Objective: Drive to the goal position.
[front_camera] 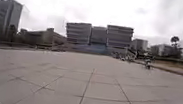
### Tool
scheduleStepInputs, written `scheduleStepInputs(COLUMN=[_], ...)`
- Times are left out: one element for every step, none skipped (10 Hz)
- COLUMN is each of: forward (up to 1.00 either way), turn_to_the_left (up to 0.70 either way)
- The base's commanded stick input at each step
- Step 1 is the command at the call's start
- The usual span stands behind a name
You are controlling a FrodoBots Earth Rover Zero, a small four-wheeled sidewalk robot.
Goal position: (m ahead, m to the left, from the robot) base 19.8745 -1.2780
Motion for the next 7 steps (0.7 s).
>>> scheduleStepInputs(forward=[0.7,0.7,0.7,0.7,0.7,0.7,0.7], turn_to_the_left=[0.02,0.02,0.02,0.02,0.02,0.02,0.02])
